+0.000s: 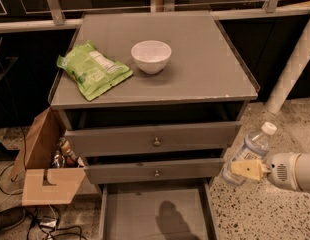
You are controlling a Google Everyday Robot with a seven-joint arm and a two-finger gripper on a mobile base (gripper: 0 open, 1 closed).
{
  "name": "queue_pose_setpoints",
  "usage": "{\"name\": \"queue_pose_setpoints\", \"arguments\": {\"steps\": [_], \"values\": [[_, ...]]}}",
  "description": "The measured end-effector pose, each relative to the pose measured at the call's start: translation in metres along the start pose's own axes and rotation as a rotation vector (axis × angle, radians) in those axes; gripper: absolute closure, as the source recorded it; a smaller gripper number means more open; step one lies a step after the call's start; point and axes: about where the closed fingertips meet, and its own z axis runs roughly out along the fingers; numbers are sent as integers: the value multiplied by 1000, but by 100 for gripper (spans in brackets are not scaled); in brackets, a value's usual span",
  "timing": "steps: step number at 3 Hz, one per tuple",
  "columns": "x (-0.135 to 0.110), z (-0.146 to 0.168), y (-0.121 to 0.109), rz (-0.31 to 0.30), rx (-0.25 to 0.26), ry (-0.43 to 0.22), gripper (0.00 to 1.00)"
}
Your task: Place blue plastic bottle into bottom drawer
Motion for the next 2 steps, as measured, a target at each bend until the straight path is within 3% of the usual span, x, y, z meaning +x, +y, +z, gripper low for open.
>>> {"name": "queue_pose_setpoints", "arguments": {"steps": [1, 2], "values": [[31, 18, 5, 5, -57, 47, 100], [47, 30, 11, -6, -91, 85, 100]]}}
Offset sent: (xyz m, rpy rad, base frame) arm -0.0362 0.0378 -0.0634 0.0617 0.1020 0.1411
